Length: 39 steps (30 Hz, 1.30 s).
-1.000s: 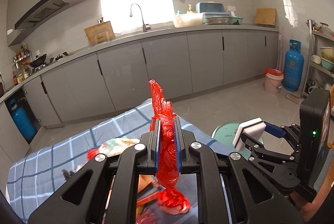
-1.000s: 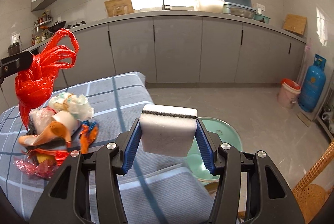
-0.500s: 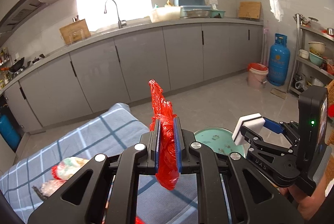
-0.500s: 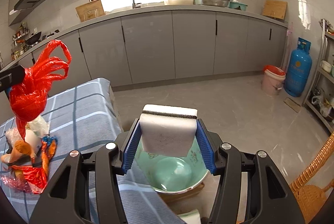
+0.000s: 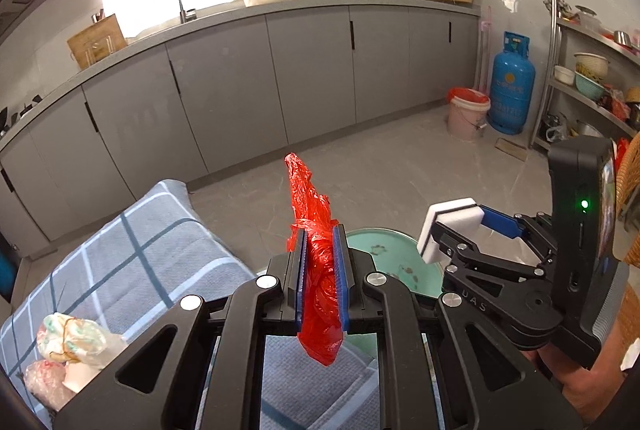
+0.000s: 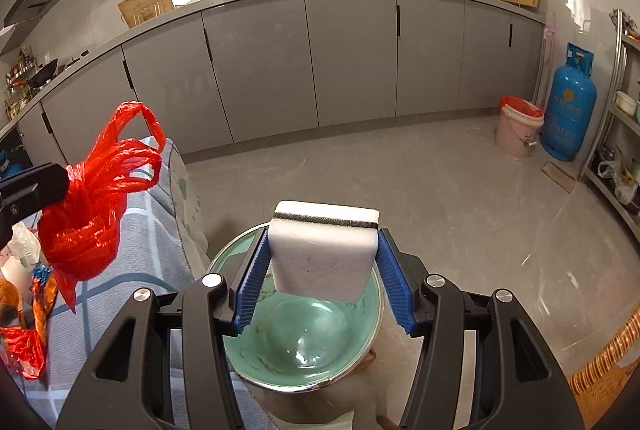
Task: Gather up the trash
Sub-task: 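Carry the white sponge to the green bucket and open the right gripper, then drop the red bag into the bucket with the left gripper, return to table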
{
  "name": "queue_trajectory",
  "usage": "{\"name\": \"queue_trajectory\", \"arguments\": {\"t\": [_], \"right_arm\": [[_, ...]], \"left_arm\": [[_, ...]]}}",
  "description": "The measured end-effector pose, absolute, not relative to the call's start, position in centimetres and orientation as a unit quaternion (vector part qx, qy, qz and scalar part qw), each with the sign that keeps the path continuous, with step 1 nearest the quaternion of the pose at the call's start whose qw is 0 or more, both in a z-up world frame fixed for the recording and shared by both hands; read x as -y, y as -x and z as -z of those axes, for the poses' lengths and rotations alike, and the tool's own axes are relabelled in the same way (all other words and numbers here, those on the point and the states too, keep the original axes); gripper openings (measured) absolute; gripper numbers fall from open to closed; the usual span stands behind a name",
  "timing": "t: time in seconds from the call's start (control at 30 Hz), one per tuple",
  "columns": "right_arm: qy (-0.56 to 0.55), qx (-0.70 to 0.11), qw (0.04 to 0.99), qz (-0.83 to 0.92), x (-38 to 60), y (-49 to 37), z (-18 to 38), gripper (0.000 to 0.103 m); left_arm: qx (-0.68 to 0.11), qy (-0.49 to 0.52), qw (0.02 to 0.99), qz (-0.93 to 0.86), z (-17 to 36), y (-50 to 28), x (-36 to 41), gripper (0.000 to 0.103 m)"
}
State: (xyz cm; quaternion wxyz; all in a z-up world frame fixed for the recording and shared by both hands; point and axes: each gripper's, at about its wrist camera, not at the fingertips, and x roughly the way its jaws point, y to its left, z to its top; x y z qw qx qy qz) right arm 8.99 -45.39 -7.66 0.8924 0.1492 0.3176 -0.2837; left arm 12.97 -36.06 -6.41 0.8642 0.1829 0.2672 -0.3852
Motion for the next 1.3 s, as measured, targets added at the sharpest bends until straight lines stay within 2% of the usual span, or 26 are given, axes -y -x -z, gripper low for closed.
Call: {"name": "queue_trajectory", "arguments": {"t": [0.13, 0.17, 0.2, 0.23, 0.27, 0.3, 0.4, 0.57, 0.67, 1.03, 1.3], "right_arm": [[-0.153, -0.320, 0.891, 0.283, 46.5, -9.7, 8.4, 0.056], [-0.153, -0.320, 0.891, 0.282, 46.8, -9.9, 8.7, 0.056], [-0.155, -0.321, 0.892, 0.279, 47.0, -10.1, 8.9, 0.061], [-0.157, -0.320, 0.892, 0.278, 47.1, -10.1, 9.1, 0.066], [-0.157, -0.318, 0.892, 0.282, 47.2, -10.1, 9.3, 0.075], [-0.157, -0.317, 0.890, 0.286, 47.4, -10.1, 9.5, 0.078], [-0.166, -0.318, 0.885, 0.296, 47.9, -9.7, 9.8, 0.077], [-0.178, -0.312, 0.882, 0.306, 47.8, -8.5, 9.2, 0.077], [-0.181, -0.307, 0.883, 0.307, 47.3, -7.9, 8.6, 0.077], [-0.187, -0.295, 0.892, 0.286, 42.2, -6.9, 6.3, 0.078], [-0.177, -0.296, 0.906, 0.244, 36.3, -7.8, 5.2, 0.081]], "left_arm": [[-0.274, -0.186, 0.860, 0.387, 7.2, -13.5, 37.1, 0.015], [-0.276, -0.187, 0.859, 0.389, 7.4, -13.5, 37.4, 0.018], [-0.276, -0.189, 0.858, 0.389, 7.5, -13.6, 37.5, 0.021], [-0.275, -0.193, 0.859, 0.386, 7.7, -13.6, 37.8, 0.035], [-0.274, -0.195, 0.860, 0.384, 7.8, -13.7, 37.8, 0.049], [-0.274, -0.195, 0.861, 0.381, 7.9, -13.7, 37.7, 0.052], [-0.272, -0.200, 0.865, 0.370, 8.0, -13.9, 37.4, 0.056], [-0.266, -0.195, 0.879, 0.345, 7.3, -14.5, 35.6, 0.072], [-0.264, -0.184, 0.885, 0.336, 6.7, -14.5, 34.2, 0.078], [-0.256, -0.170, 0.897, 0.317, 4.8, -13.0, 28.7, 0.086], [-0.239, -0.164, 0.915, 0.280, 3.3, -12.5, 22.2, 0.086]]}}
